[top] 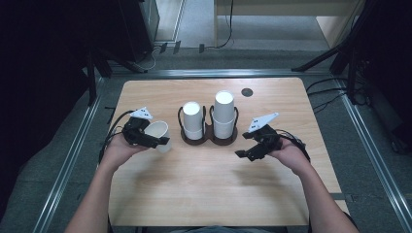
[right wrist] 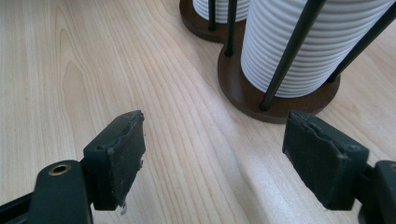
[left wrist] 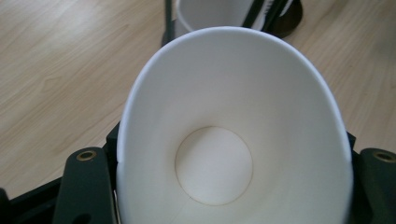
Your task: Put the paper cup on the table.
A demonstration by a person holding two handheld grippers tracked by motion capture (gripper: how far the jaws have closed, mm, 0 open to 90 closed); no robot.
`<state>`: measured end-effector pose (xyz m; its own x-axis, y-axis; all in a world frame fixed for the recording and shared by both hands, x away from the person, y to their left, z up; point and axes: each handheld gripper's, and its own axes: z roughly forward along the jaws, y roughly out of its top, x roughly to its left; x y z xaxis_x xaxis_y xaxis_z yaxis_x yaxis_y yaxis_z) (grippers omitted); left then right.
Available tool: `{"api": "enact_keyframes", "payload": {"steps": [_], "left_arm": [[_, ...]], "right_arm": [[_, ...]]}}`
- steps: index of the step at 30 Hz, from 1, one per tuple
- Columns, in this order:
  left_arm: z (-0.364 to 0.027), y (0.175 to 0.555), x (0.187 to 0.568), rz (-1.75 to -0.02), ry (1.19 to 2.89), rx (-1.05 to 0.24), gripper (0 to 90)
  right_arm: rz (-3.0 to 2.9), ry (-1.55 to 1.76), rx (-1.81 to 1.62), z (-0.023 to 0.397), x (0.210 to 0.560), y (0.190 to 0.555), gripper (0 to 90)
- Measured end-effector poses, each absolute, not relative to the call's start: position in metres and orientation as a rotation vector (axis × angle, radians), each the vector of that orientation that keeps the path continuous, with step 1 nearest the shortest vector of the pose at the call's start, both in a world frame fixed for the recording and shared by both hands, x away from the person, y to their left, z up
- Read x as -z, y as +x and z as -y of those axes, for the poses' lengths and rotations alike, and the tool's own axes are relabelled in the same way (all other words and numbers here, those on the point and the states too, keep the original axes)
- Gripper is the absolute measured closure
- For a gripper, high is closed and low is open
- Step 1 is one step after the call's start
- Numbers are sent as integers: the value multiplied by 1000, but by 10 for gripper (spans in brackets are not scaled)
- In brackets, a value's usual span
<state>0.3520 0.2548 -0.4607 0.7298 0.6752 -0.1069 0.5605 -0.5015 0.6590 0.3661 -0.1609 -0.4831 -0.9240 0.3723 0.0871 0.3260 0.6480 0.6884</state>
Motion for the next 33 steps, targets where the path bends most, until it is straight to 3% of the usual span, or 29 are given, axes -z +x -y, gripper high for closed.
{"api": "enact_keyframes", "payload": {"steps": [15,24,33], "left_arm": [[-288,365,475,-1110,2205,-331,270],[-305,379,487,-1196,2165,-320,262],[-302,386,495,-1212,2185,-355,248]], "right_arm": [[-2830,583,-1103,155,489,363,209],[-2841,579,-1076,156,493,360,209],[-2837,586,-1068,161,492,355,209]]}}
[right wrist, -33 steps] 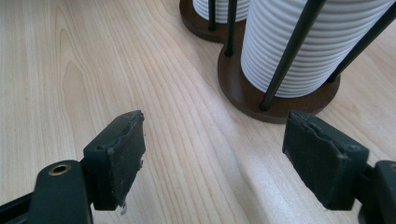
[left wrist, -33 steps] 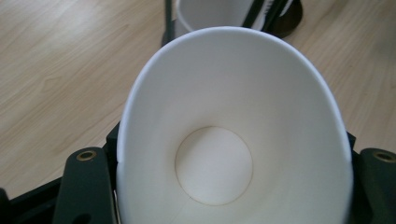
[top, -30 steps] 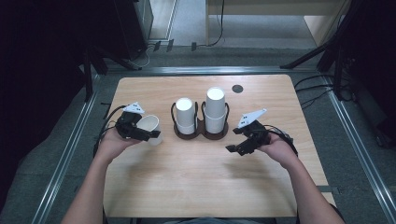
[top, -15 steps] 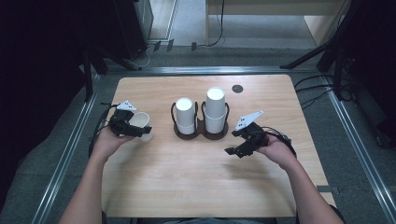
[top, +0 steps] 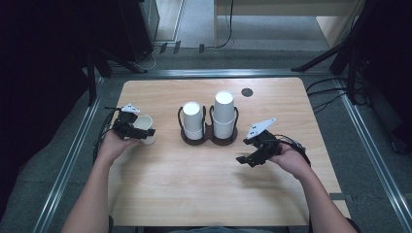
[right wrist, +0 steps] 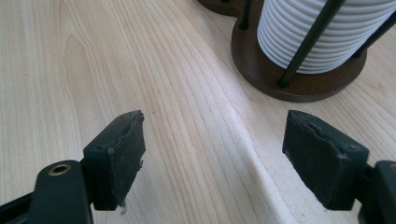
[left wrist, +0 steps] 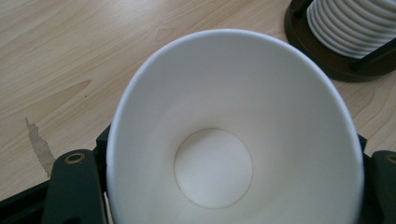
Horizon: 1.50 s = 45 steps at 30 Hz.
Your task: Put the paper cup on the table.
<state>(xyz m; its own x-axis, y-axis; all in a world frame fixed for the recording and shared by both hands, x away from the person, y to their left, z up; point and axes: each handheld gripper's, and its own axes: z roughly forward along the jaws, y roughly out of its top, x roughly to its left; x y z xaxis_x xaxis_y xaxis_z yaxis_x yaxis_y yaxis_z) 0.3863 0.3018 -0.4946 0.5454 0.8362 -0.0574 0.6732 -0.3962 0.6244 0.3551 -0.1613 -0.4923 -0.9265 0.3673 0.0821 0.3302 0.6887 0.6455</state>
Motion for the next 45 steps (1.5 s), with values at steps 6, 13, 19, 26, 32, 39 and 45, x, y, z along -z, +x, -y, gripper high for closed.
{"api": "enact_keyframes", "payload": {"steps": [6,13,19,26,32,39,45], "left_arm": [[-299,389,495,-1208,2188,-356,239],[-296,391,497,-1209,2211,-338,164],[-294,390,495,-1195,2208,-327,126],[-294,389,491,-1200,2191,-285,32],[-294,388,485,-1186,2184,-295,22],[-298,385,475,-1187,2155,-296,21],[-300,383,465,-1211,2153,-279,21]], "right_arm": [[-2835,600,-1055,165,493,354,209],[-2829,605,-1052,167,493,353,209],[-2834,601,-1046,166,493,353,209],[-2829,595,-1053,167,492,353,209],[-2829,593,-1053,167,492,353,209],[-2826,600,-1045,168,492,353,209],[-2831,584,-1037,167,492,352,209]]}}
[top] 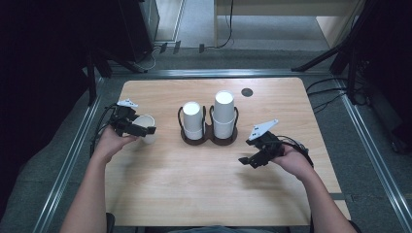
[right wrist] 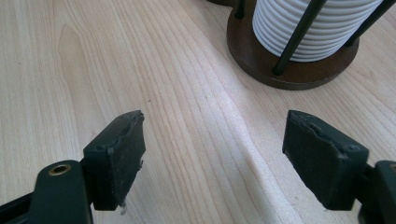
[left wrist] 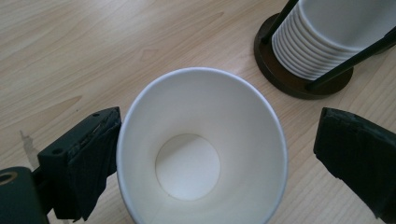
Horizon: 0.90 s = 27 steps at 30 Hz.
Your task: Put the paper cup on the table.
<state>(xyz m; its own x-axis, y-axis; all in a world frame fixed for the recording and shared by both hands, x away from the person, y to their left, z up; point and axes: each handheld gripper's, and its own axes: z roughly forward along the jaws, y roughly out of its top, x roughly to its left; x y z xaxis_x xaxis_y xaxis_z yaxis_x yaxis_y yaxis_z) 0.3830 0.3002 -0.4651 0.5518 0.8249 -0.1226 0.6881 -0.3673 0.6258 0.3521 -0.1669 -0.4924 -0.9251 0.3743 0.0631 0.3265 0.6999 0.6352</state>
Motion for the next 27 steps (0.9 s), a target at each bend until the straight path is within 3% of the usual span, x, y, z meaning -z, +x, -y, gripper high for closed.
{"api": "enact_keyframes", "payload": {"steps": [21,27], "left_arm": [[-273,371,430,-1158,2153,-314,22],[-263,367,429,-1100,2142,-233,21]], "right_arm": [[-2828,564,-1040,165,490,350,209],[-2829,563,-1044,166,490,350,210]]}}
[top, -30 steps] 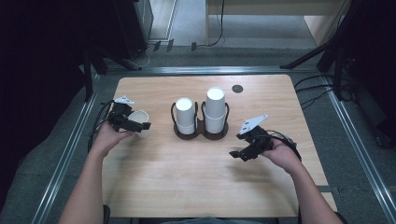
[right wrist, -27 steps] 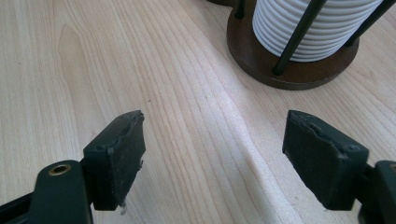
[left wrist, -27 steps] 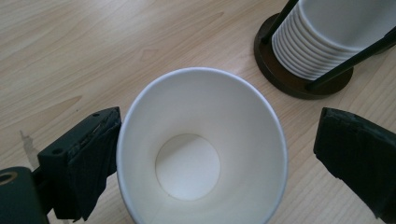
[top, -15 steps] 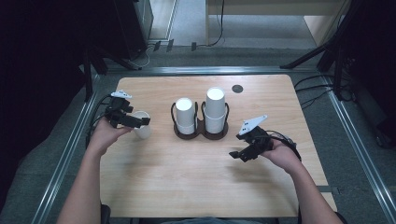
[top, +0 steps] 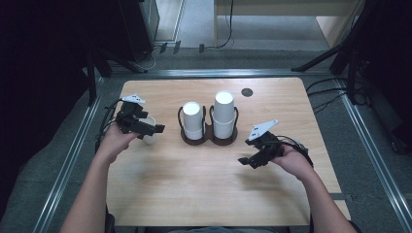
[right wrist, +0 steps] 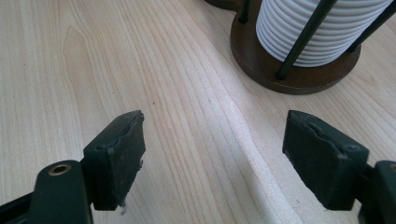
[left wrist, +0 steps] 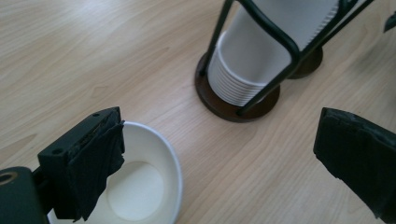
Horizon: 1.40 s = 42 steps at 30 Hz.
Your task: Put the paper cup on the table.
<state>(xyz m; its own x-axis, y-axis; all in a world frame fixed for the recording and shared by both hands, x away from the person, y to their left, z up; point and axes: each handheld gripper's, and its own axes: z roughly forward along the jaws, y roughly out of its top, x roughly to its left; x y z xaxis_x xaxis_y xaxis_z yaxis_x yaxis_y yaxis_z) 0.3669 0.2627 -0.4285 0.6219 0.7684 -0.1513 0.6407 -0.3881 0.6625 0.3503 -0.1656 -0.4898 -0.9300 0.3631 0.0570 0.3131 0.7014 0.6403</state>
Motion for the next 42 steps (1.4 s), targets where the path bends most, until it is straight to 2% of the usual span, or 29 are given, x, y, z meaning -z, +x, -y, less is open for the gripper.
{"api": "enact_keyframes", "payload": {"steps": [19,31,42], "left_arm": [[-220,344,461,-963,2284,-313,21],[-202,343,478,-933,2316,-259,21],[-176,327,489,-862,2343,-231,21]], "right_arm": [[-2840,544,-1031,164,489,347,209],[-2846,536,-1016,164,491,348,209],[-2845,530,-1011,164,491,347,209]]}}
